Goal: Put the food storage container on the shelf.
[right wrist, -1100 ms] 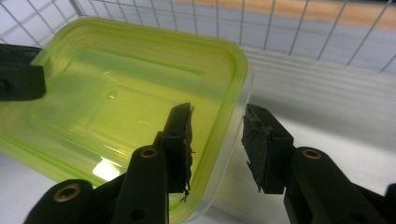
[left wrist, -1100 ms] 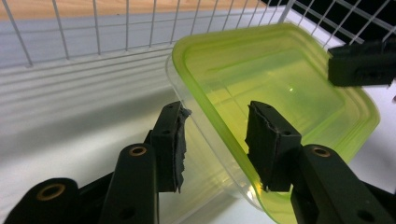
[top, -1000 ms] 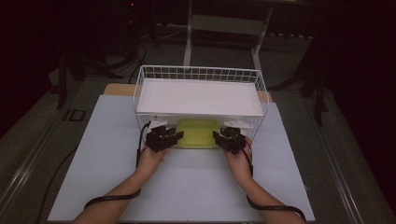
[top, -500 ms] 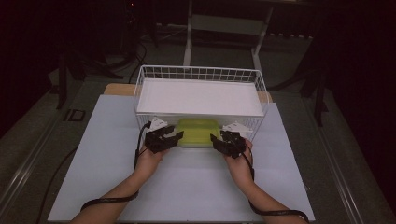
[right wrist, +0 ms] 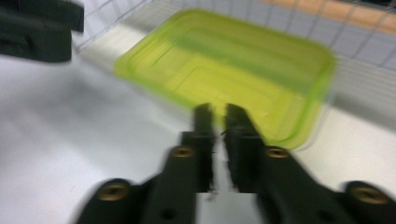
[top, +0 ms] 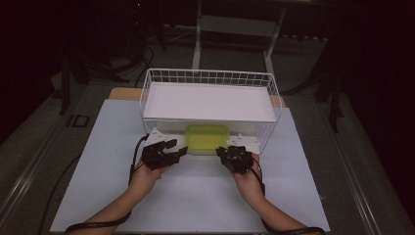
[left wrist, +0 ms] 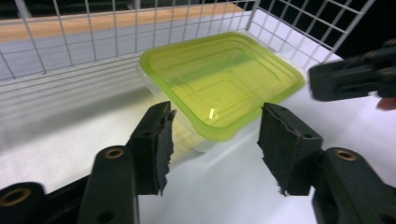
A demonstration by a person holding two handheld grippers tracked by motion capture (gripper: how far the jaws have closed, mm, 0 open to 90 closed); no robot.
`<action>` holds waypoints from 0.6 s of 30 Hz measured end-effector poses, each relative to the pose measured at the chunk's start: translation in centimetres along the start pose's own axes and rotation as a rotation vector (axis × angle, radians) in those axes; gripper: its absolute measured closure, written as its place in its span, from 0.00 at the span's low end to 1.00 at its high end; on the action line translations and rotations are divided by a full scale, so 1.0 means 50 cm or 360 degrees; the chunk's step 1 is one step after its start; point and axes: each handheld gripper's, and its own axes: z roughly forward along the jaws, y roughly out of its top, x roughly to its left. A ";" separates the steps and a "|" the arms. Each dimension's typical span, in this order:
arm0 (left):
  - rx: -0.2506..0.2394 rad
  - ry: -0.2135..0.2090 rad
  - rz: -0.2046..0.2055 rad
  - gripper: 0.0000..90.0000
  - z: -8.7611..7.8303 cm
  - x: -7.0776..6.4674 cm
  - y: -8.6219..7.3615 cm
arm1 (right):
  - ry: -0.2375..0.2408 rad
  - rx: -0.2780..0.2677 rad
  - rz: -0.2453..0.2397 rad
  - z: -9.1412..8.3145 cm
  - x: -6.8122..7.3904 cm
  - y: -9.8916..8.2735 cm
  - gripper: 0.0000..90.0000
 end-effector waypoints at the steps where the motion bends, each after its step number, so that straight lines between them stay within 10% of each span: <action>1: 0.0000 0.0000 0.0000 0.48 0.000 0.000 0.000 | 0.0011 0.0008 -0.0006 0.000 0.004 -0.002 1.00; 12: -0.0013 -0.0165 -0.0001 0.15 -0.045 -0.009 -0.041 | 0.0121 0.0086 0.0000 0.027 0.036 -0.030 1.00; 18: -0.0056 -0.0114 0.0042 0.00 -0.053 -0.009 -0.069 | 0.0089 0.0113 -0.0030 0.051 0.038 -0.031 1.00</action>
